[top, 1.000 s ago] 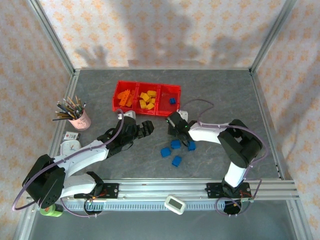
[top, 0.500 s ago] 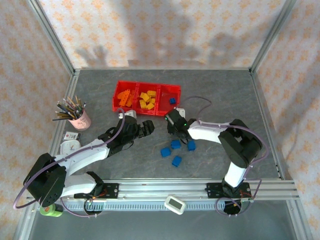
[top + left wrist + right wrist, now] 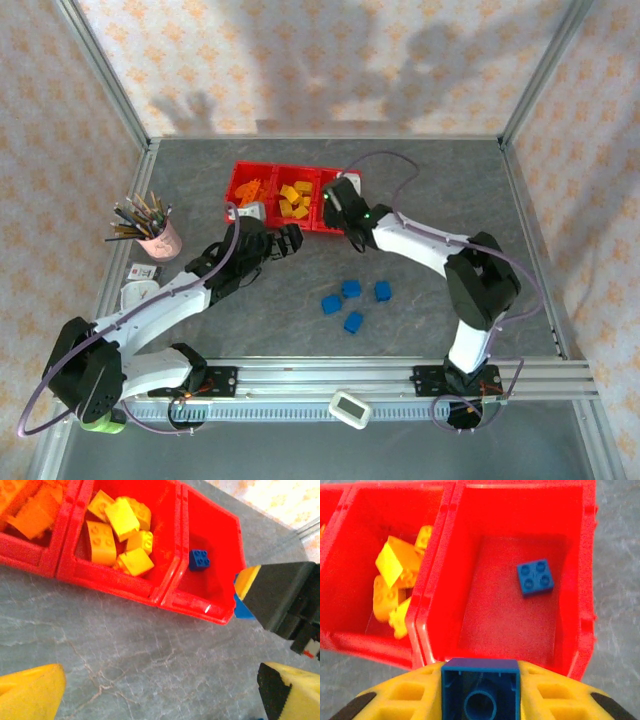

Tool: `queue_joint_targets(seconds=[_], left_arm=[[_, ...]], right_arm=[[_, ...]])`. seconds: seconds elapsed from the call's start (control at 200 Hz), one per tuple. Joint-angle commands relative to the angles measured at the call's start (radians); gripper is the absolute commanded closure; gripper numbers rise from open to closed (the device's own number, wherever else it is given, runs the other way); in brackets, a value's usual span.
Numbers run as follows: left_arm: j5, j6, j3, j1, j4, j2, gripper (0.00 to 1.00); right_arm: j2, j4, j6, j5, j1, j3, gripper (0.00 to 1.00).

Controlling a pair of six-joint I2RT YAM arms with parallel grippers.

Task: Sort the legos into containers by color
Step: Place the lego in the container, then pick up the lego from the bottom-center of the table.

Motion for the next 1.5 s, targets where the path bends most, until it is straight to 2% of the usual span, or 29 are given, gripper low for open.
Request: queue_joint_targets(seconds=[0.0,0.2,0.33,0.39,0.541,0.741,1.001,1.497], left_arm=[[-0.031,0.042,0.038,0.02,-0.017,-0.014,0.01],[-0.022,0.053,0.072,0.048,-0.007,0.028,0.01],[-0.015,0.057,0.089,0.057,-0.002,0.047,0.01],[-0.014,0.057,0.096,0.059,-0.005,0.052,0.01],[-0.006,0.063,0.107,0.058,-0.015,0.05,0.01],[0.008,0.059,0.086,0.059,-0.01,0.02,0.01],[0.087,0.039,0.01,0.042,0.007,-0.023,0.01],[0.051,-0.059,-0.095,-0.144,0.108,-0.04,0.01]], right_arm=[[0.082,-0.05,-0.055,0.036,-0.026,0.093,0.66],[0.226,-0.084,-0.086,0.011,-0.067,0.265,0.66],[0.29,-0.121,-0.103,0.015,-0.075,0.36,0.58],[0.298,-0.137,-0.107,0.014,-0.077,0.382,0.54],[0.255,-0.129,-0.113,-0.007,-0.077,0.363,0.51],[0.114,-0.101,-0.094,-0.044,-0.077,0.235,0.46],[-0.118,-0.097,-0.034,-0.025,-0.077,-0.069,0.38],[-0.425,-0.171,0.132,-0.069,-0.049,-0.505,0.26]])
